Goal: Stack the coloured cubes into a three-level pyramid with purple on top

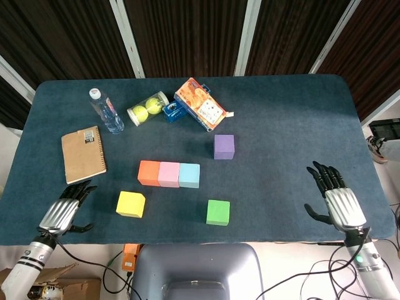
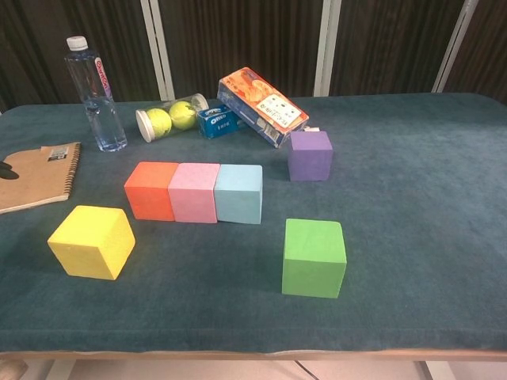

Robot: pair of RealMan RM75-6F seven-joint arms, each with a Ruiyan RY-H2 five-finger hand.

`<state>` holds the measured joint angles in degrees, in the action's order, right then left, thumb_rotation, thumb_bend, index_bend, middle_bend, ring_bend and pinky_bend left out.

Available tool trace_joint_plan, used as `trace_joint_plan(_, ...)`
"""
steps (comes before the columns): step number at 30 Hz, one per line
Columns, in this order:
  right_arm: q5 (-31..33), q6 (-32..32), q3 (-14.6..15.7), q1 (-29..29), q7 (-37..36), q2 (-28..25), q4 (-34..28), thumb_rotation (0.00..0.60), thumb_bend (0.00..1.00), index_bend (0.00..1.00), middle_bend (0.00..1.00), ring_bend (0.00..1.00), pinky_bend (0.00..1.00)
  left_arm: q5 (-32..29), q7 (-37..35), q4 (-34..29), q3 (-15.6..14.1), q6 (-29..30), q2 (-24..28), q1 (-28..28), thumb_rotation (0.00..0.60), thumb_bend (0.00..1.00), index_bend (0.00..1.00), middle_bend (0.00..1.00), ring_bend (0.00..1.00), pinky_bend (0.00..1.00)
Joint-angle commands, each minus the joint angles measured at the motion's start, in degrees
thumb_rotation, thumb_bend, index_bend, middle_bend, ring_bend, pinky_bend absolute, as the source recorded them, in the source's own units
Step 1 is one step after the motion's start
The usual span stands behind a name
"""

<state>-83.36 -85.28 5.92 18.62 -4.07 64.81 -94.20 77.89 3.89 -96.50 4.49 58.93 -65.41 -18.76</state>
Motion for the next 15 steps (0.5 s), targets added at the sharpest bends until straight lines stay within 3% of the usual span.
trace_joint_plan(1, -1.52, -0.05, -0.29, -1.67, -3.04, 0.19, 2.12, 0.6, 0.24, 0.0, 0.0, 0.0, 0.0, -4.73, 4.6, -0.83, 1.12, -2.42, -2.23, -2.62, 0.6, 0.18, 0.15, 0.0, 0.0, 0.07)
trace_joint_plan(15, -2.33, 4.16, -2.27, -2.64, -4.36, -1.35, 1.79, 0.6, 0.24, 0.0, 0.0, 0.0, 0.0, -15.06, 14.26, -2.83, 2.35, -6.65, -6.8, -9.52, 0.6, 0.19, 0.16, 0.0, 0.0, 0.07)
